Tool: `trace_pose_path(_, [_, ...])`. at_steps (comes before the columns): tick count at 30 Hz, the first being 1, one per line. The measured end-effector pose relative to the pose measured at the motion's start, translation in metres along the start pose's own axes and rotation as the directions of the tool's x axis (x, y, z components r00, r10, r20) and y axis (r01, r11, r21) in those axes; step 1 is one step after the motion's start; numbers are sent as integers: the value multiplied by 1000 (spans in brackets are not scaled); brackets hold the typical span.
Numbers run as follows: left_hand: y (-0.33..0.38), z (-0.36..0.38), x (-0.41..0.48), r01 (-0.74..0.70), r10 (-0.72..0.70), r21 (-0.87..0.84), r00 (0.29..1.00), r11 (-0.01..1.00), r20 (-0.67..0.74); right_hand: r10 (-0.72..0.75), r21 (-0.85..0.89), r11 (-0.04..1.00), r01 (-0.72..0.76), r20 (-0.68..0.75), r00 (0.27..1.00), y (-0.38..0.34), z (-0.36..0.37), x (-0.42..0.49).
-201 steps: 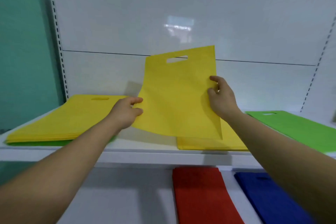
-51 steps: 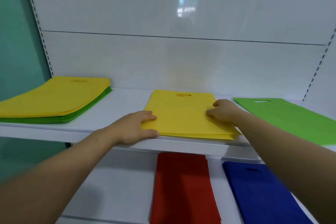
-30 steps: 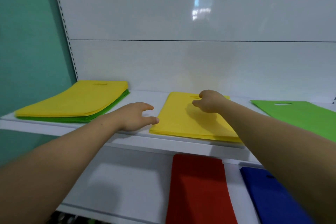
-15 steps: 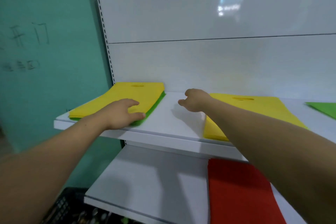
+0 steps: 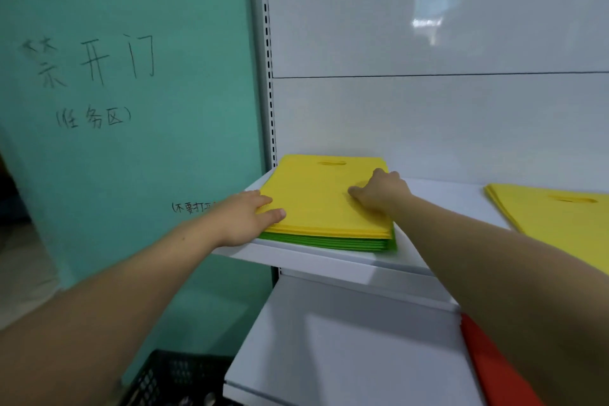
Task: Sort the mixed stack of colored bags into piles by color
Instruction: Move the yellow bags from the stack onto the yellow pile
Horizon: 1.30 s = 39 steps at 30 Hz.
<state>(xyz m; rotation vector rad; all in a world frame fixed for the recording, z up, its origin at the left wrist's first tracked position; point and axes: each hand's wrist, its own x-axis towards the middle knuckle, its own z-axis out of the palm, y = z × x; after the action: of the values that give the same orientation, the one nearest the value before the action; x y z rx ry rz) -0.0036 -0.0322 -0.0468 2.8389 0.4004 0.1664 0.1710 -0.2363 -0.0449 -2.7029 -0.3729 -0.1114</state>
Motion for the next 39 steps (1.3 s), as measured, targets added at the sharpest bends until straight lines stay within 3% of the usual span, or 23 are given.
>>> trace_pose_path(3, [-13,1,7,-51,53,-23,997,998,59,115,52,992,-115,4,993,0,1,4])
trace_pose_path(7, [-10,-2,13,-74,75,-52,997,996,16,133,117,985,-127,-47,990,5,-1,4])
trace_pose_path(10, [-9,-4,19,-70,71,38,997,997,-27,101,137,987,-80,-147,984,8,0,1])
trace_pose_path(14, [-8,-6,28,-80,81,54,996,995,-22,-46,134,987,87,-285,957,7,-4,-11])
trace_pose_path(17, [-7,-11,35,-62,65,-37,995,997,76,-168,166,953,252,-403,900,8,-15,-24])
trace_pose_path(20, [-2,-15,43,-35,64,-165,983,986,170,-176,249,903,350,-529,830,10,-33,-39])
trace_pose_path(22, [7,-17,46,-64,107,-282,985,957,137,-157,277,874,399,-616,772,12,-48,-47])
trace_pose_path(24, [21,-18,47,-126,142,-444,990,887,4,-126,286,864,414,-674,728,19,-64,-54])
trace_pose_path(27, [45,-16,46,-202,125,-674,979,710,-161,-58,305,872,383,-712,699,39,-84,-63])
trace_pose_path(30, [80,-8,40,-280,151,-735,959,617,-238,27,339,883,324,-727,687,68,-101,-72])
trace_pose_path(34, [134,6,30,-329,206,-734,944,594,-256,122,375,900,223,-707,697,115,-123,-83])
trace_pose_path(39, [204,30,21,-384,265,-595,922,706,-281,164,349,932,97,-646,746,190,-147,-95])
